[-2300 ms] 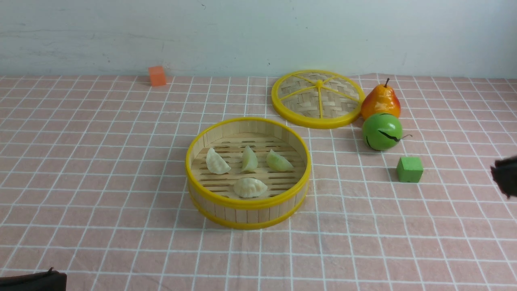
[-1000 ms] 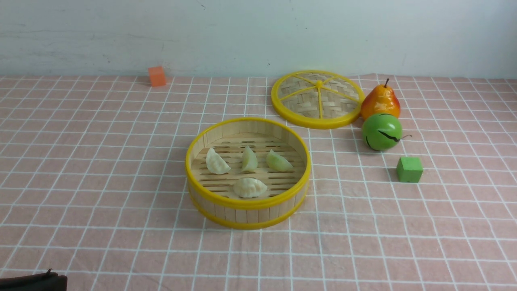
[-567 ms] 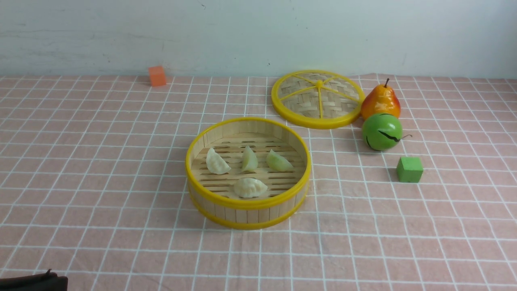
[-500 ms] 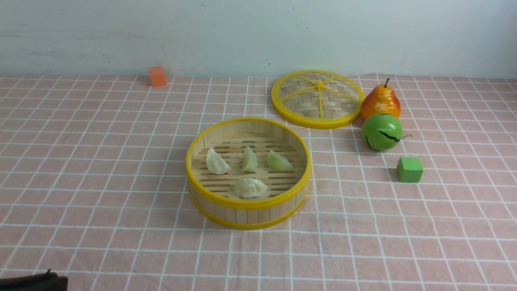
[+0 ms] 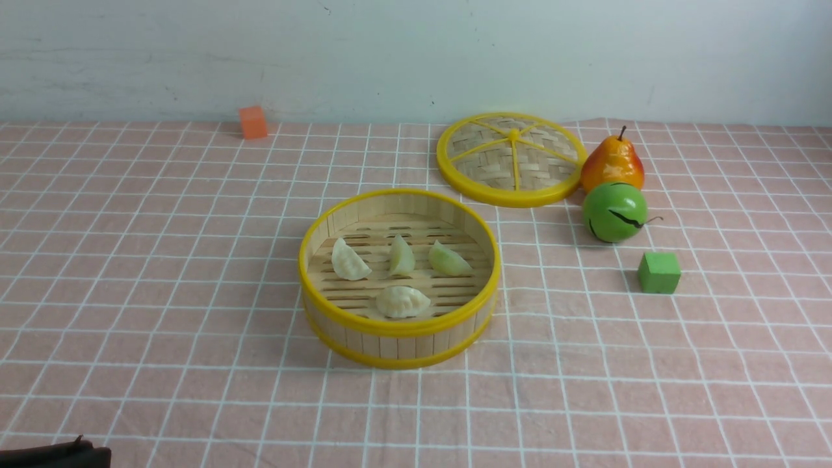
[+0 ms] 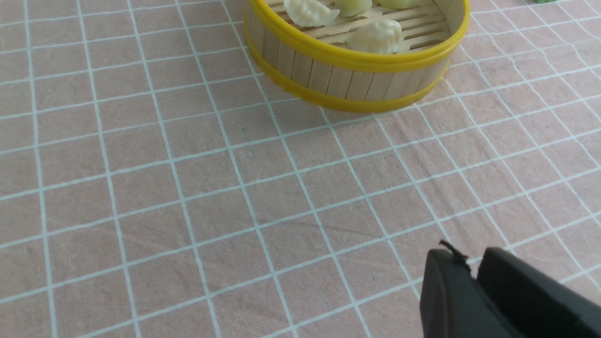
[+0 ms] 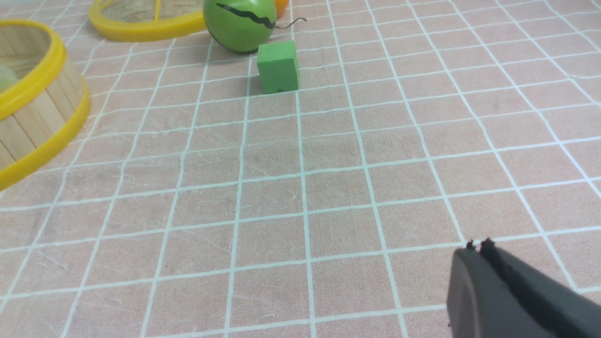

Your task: Put the dumplings into the steamer on the table with the pink tablecloth.

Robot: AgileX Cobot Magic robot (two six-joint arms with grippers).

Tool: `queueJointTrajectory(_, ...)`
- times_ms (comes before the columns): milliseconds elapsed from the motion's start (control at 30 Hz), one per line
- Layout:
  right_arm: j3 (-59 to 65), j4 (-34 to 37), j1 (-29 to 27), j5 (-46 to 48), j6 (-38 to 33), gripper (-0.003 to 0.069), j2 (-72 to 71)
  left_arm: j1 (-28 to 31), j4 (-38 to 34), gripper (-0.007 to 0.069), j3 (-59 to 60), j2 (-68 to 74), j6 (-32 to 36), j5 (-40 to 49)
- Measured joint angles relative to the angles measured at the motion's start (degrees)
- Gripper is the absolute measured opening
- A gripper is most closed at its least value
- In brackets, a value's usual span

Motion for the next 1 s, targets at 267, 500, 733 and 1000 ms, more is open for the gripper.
queueJointTrajectory(267, 0.00, 0.32, 0.00, 0.10, 0.00, 0.0003, 0.00, 7.56, 1.44, 0.0050, 8.87, -8.61, 0.00, -14.01)
queueJointTrajectory(500, 0.00, 0.32, 0.00, 0.10, 0.00, 0.0010, 0.00, 22.58, 1.57, -0.0014, 20.49, -18.85, 0.00, -29.70)
queueJointTrajectory(733, 0.00, 0.32, 0.00, 0.10, 0.00, 0.0015, 0.00, 31.04, 1.17, -0.0014, 26.98, -24.40, -0.05, -30.03)
queueJointTrajectory(1000, 0.00, 0.32, 0.00, 0.10, -0.10, 0.0026, 0.00, 33.33, -2.34, -0.0014, 27.35, -24.51, -0.05, -17.17)
